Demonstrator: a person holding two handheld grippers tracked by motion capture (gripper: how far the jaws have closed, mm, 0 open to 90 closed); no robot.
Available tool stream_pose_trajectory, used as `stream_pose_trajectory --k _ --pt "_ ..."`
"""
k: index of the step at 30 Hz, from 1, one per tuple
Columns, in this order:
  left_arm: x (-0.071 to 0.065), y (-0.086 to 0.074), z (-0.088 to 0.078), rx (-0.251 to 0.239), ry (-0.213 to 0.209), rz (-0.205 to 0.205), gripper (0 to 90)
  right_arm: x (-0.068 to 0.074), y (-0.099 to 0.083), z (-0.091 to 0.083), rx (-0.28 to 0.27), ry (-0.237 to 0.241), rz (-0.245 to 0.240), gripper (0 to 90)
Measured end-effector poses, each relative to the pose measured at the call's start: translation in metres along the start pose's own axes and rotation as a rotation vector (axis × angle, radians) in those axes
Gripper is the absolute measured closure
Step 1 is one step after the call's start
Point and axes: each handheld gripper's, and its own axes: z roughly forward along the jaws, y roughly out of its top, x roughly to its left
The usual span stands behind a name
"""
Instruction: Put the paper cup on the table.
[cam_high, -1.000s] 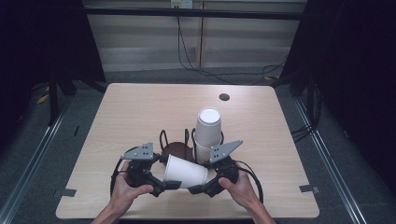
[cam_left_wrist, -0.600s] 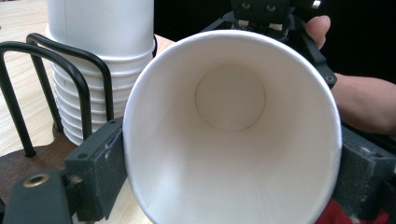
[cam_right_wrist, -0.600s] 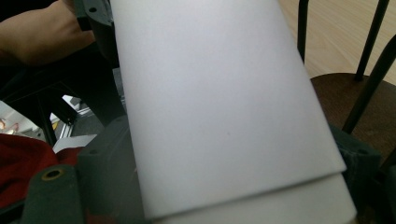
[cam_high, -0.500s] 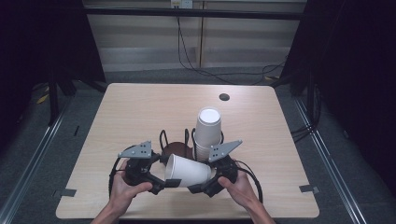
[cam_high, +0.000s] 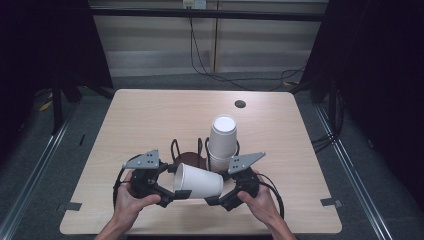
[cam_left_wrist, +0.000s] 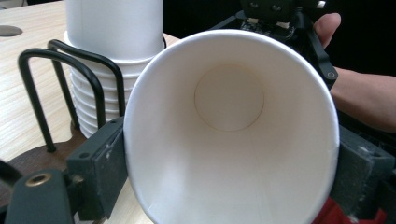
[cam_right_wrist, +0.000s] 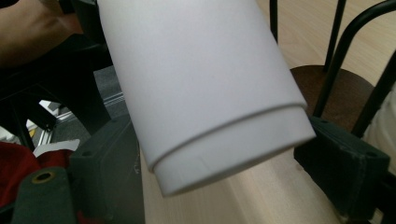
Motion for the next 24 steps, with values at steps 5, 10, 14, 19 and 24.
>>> stream_pose_trajectory --k 5,10,14,19,24 --pt "0.000 0.002 -0.005 0.005 0.004 0.002 13.5 0.001 -0.002 -0.008 -0.022 -0.018 0.006 14.3" --pt "0.002 0.003 -0.009 0.008 -0.001 0.000 13.7 -0.001 -0.005 -0.014 -0.039 -0.038 0.018 14.1" --pt "0.002 0.004 -0.012 0.025 0.013 0.002 13.8 -0.002 -0.008 -0.019 -0.045 -0.068 0.031 14.2" --pt "0.004 0.005 -0.016 0.044 0.024 0.003 13.8 -0.005 -0.010 -0.024 -0.058 -0.099 0.042 14.3" --pt "0.006 0.002 -0.020 0.058 0.051 -0.009 13.7 -0.003 -0.014 -0.029 -0.062 -0.124 0.054 14.2"
